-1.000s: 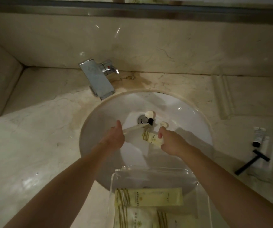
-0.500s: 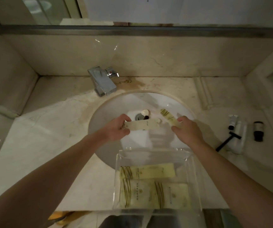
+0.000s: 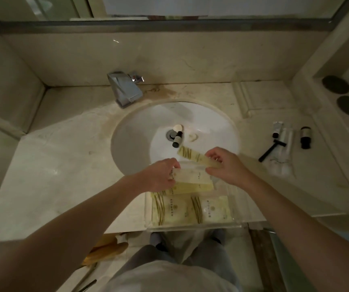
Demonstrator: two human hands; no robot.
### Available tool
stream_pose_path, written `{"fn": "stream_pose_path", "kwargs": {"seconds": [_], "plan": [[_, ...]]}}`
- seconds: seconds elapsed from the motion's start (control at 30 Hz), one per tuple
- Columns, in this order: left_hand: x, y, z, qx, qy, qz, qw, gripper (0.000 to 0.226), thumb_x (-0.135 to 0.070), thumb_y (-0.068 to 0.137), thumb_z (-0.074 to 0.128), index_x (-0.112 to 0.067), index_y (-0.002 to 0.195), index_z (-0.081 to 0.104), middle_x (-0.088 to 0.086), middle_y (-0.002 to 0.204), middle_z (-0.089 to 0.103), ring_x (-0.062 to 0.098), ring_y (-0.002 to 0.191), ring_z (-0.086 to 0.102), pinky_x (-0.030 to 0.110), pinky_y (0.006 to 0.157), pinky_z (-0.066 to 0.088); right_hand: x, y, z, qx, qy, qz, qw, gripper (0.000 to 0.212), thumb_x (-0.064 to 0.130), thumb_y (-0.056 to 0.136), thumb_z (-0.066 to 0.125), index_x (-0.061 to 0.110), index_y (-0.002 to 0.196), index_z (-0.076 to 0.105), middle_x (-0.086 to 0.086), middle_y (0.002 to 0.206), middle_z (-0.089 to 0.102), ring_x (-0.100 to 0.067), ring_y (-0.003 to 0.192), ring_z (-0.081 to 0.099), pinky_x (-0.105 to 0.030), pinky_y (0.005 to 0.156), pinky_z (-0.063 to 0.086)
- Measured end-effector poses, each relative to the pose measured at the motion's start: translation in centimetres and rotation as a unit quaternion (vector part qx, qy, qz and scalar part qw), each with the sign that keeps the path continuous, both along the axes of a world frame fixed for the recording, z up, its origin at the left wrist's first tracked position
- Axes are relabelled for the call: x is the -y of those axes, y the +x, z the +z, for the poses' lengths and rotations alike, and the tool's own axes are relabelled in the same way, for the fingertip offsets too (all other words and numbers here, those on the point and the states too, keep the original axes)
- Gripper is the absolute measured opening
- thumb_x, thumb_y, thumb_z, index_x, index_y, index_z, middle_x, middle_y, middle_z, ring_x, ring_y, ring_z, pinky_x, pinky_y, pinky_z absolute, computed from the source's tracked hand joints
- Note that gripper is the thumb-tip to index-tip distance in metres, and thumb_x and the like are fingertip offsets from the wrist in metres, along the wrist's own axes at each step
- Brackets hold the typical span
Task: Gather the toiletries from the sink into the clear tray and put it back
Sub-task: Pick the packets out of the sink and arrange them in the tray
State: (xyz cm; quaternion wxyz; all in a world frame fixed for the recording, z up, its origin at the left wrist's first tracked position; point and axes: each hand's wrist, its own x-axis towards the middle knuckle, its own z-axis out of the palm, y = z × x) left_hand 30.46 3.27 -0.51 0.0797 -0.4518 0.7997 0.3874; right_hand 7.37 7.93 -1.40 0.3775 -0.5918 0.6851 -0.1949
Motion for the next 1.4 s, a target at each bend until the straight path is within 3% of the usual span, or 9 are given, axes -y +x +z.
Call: {"fn": "stream_pose_path", "kwargs": {"seconds": [0.17,0.3,0.47,0.67,0.8,0.97,1.07,1.23,1.4], "plan": [[-0.8,0.3,-0.8,-0.029,0.02,0.097,0.995,0.054,-0.017,0.076,0.074,-0.018,0.121,0.045,0.005,0.11,0.059,0.022,0.094,0.059,0.032,0.074,0.052,-1.4,1.7,-1.1,-0.026,0.012,0.109,0.994,0.04,0.019,0.075,0.073,0.023,0.112,0.059,0.003,0.109,0.054,-0.011,0.101,0.052,-0.029,0.09,0.046],[-0.7,0.6,-0.4,-0.072,0.074,0.141,0.985,0.068,-0.012,0.073,0.078,-0.026,0.128,0.041,-0.004,0.107,0.051,0.016,0.091,0.056,0.02,0.065,0.049,-1.5,2.9,-1.8,-0.098,-0.055,0.163,0.98,0.042,0.027,0.075,0.072,0.025,0.115,0.06,0.01,0.11,0.05,-0.011,0.107,0.046,-0.03,0.092,0.041],[-0.6,0.9,0.3,-0.108,0.073,0.166,0.977,0.067,-0.005,0.074,0.076,-0.028,0.128,0.043,-0.001,0.113,0.049,0.019,0.099,0.056,0.034,0.081,0.056,-1.2,4.2,-2.3,-0.168,-0.134,0.169,0.962,0.044,0.031,0.078,0.068,0.023,0.12,0.055,0.005,0.117,0.058,-0.017,0.11,0.047,-0.032,0.089,0.036],[-1.0,0.8,0.4,-0.021,0.032,0.151,0.988,0.069,-0.015,0.078,0.073,-0.021,0.134,0.035,0.001,0.115,0.051,0.02,0.094,0.054,0.03,0.076,0.05,-0.9,3.9,-2.3,-0.213,-0.164,0.171,0.948,0.046,0.024,0.078,0.068,0.018,0.122,0.058,0.0,0.112,0.059,-0.023,0.106,0.05,-0.034,0.089,0.041],[-1.0,0.8,-0.7,-0.053,0.1,0.23,0.967,0.071,-0.015,0.08,0.068,-0.016,0.139,0.028,-0.002,0.107,0.066,0.02,0.102,0.064,0.038,0.089,0.054,-1.0,2.1,-1.9,-0.244,-0.163,0.162,0.942,0.046,0.023,0.078,0.069,0.016,0.122,0.059,-0.001,0.112,0.06,-0.024,0.105,0.051,-0.035,0.087,0.042],[-1.9,0.2,-1.0,-0.062,0.095,0.196,0.974,0.074,-0.013,0.087,0.063,-0.014,0.146,0.019,-0.002,0.11,0.071,0.007,0.102,0.054,0.013,0.075,0.04,-1.4,0.6,-1.5,-0.224,-0.17,0.073,0.957,0.047,0.022,0.075,0.073,0.013,0.119,0.059,-0.004,0.107,0.065,-0.026,0.098,0.055,-0.035,0.08,0.045],[-2.1,0.3,-1.1,-0.057,0.102,0.16,0.98,0.077,-0.011,0.088,0.06,-0.014,0.149,0.013,-0.005,0.113,0.07,0.003,0.105,0.049,0.017,0.084,0.034,-1.1,1.3,-1.2,-0.211,-0.172,0.079,0.959,0.044,0.022,0.075,0.073,0.014,0.115,0.059,-0.003,0.106,0.064,-0.024,0.097,0.054,-0.033,0.08,0.042],[-1.2,1.0,-1.9,-0.098,0.141,0.181,0.968,0.07,-0.003,0.084,0.058,-0.013,0.143,0.021,-0.004,0.101,0.071,0.022,0.109,0.064,0.041,0.096,0.051,-0.9,2.9,-2.0,-0.19,-0.137,0.124,0.964,0.044,0.023,0.077,0.07,0.015,0.118,0.056,-0.001,0.112,0.058,-0.021,0.103,0.049,-0.03,0.087,0.041],[-1.0,1.9,-1.0,-0.119,-0.023,0.289,0.95,0.058,-0.006,0.084,0.058,-0.017,0.136,0.036,-0.001,0.1,0.054,0.019,0.087,0.059,0.03,0.072,0.05,-1.6,4.4,-3.2,-0.236,-0.16,0.165,0.944,0.045,0.019,0.071,0.074,0.014,0.113,0.059,-0.003,0.105,0.059,-0.023,0.096,0.051,-0.035,0.087,0.046]]}}
